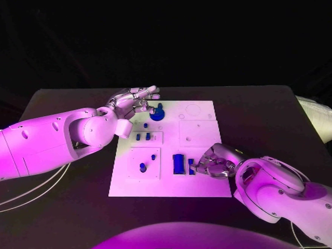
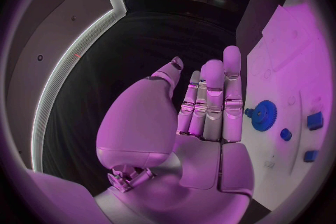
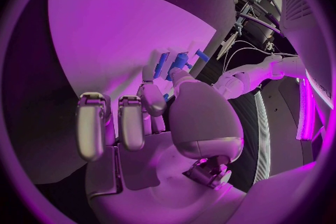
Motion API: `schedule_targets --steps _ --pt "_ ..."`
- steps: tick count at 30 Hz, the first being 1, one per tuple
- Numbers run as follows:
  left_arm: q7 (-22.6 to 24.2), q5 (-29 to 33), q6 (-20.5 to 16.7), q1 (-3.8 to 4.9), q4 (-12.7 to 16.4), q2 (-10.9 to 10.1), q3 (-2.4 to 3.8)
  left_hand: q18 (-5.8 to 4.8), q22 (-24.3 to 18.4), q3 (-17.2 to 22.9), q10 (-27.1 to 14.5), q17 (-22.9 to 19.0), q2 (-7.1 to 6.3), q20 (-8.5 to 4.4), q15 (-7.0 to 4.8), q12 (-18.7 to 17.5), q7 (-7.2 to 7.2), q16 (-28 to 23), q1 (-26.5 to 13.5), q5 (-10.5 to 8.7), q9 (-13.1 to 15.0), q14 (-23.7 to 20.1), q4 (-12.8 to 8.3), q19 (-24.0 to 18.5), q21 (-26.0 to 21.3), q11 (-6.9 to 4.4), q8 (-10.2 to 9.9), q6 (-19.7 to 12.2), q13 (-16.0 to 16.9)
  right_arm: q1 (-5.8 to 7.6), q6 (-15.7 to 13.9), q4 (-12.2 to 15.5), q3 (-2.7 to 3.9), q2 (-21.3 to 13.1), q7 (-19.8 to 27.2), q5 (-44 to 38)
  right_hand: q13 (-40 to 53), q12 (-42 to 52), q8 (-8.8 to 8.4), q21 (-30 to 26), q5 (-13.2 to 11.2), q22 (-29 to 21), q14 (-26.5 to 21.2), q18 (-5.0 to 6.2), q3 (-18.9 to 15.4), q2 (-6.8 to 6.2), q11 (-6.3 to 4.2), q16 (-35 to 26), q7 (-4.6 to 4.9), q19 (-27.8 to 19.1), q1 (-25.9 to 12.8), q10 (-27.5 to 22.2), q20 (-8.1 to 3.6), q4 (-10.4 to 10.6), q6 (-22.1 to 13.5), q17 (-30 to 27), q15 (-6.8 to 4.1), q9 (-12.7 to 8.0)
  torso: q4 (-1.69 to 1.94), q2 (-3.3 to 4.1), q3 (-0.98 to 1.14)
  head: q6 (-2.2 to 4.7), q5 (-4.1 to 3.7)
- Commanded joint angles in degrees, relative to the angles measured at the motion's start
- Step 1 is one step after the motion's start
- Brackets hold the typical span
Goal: Assemble the parts on the task board
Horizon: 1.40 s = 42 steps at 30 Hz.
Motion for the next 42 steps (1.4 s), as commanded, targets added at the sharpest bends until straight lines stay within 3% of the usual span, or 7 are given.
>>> schedule_targets --steps 1,14,18,26,35,38,42 --pt "0.2 -0.1 1.1 0.0 0.1 0.1 0.04 0.57 -0.1 -0.5 -0.6 -0.1 0.58 0.56 0.2 0.2 -0.17 0.3 -0.1 0.34 0.0 -0.4 0.1 0.0 -0.2 0.01 0.2 -0.4 0.1 -0.13 0.3 0.1 -0.01 -0.2 0.5 -1.5 0.1 -0.3 -0.38 0.1 -0.3 2.5 3.8 -0.72 -0.5 0.06 0.15 -0.2 0.07 0.6 2.2 -0.1 -0.44 -0.7 0.0 3.3 -0.27 0.1 0.01 -0.03 -0.02 0.05 -0.05" --pt "0.1 -0.1 1.2 0.0 -0.1 0.4 0.04 0.57 -0.1 -0.5 -0.6 -0.1 0.58 0.56 0.2 0.2 -0.17 0.3 -0.1 0.34 0.0 -0.4 0.1 0.0 -0.2 0.01 0.2 -0.4 0.1 -0.27 1.0 -1.1 -0.03 1.1 0.8 -2.7 0.3 -0.4 -0.79 0.0 -10.0 2.5 3.8 -0.72 -1.4 1.03 0.17 -0.3 0.14 0.5 10.7 -0.1 -0.4 -4.7 0.2 3.3 -0.23 0.4 0.08 -0.04 -0.09 0.25 -0.23" --pt "0.1 -0.1 1.2 0.0 -0.2 0.4 0.03 0.57 -0.1 -0.5 -0.6 -0.1 0.58 0.56 0.2 0.2 -0.17 0.3 -0.1 0.34 0.0 -0.4 0.1 0.0 -0.2 0.01 0.2 -0.4 0.1 -0.3 -0.8 -1.5 -0.03 1.1 1.0 -2.2 0.4 -0.4 -1.0 0.0 -8.7 2.5 3.8 -0.72 -1.8 1.52 0.27 -0.3 0.27 0.5 10.2 -0.1 -0.36 -4.1 0.1 3.3 -0.16 0.4 0.08 -0.12 -0.05 0.34 -0.03" --pt "0.2 -0.1 1.0 -0.93 -1.0 0.6 -0.05 0.57 -0.1 -0.6 -0.7 -0.1 0.63 0.57 0.21 0.3 -0.17 0.3 -0.1 0.34 0.0 -0.5 0.1 0.0 -0.2 0.01 0.3 -0.5 0.1 -0.06 -3.9 -1.6 0.18 0.0 4.3 7.6 -0.5 -1.7 -1.96 -0.4 -2.8 1.9 3.7 -0.58 -6.0 -0.78 0.73 -0.8 0.76 0.2 6.8 -1.0 -0.1 -0.9 -0.9 2.6 0.2 0.1 -0.56 -1.29 0.29 1.29 0.51" --pt "1.3 -0.1 -1.1 -2.53 -4.1 2.2 -0.08 0.51 -0.4 -1.0 -1.0 -0.6 0.93 0.74 0.4 0.8 -0.14 -0.1 0.0 0.38 0.0 -1.8 0.0 -0.9 -0.9 0.09 0.6 -0.6 0.1 2.93 -11.9 -6.8 0.4 -0.5 22.1 30.5 -10.1 -14.3 -4.6 -4.5 -1.5 -4.0 2.6 0.66 -7.1 1.32 2.1 -3.7 2.38 -2.7 10.5 -7.6 0.77 -0.9 -4.6 -1.2 1.3 -1.0 -1.13 -3.97 -0.03 2.35 1.04" --pt "2.3 0.1 -3.5 -3.23 -5.0 2.8 -0.12 0.32 -2.0 -1.4 -2.2 -2.5 1.18 1.39 1.13 1.4 -0.04 -3.2 1.0 0.41 0.0 -7.7 -0.7 -5.7 -3.9 0.46 1.1 -0.9 -0.1 4.21 -12.5 -11.5 0.39 0.6 31.5 43.0 -19.2 -25.8 -5.28 -9.4 -1.2 -11.0 0.9 2.12 -6.3 2.91 2.6 -7.9 2.96 -6.2 14.2 -13.8 1.1 -2.3 -5.6 -6.8 1.68 -1.3 -1.54 -5.07 -0.22 3.26 1.4" --pt "3.9 0.8 -6.1 -4.42 -5.8 3.3 -0.19 -0.2 -6.7 -1.0 -4.4 -7.7 1.7 3.09 3.11 1.1 0.24 -13.1 2.7 0.45 -0.1 -17.4 -1.6 -15.1 -11.1 1.48 1.3 -1.5 -1.2 5.48 -10.6 -17.7 0.29 3.0 40.5 56.2 -26.8 -34.4 -6.21 -27.4 -3.5 -33.2 -8.0 6.1 -4.6 4.2 4.01 -26.6 4.93 -18.2 19.0 -18.5 2.47 -4.3 -8.2 -28.6 3.41 -2.1 -2.0 -6.64 -0.27 4.4 1.81"
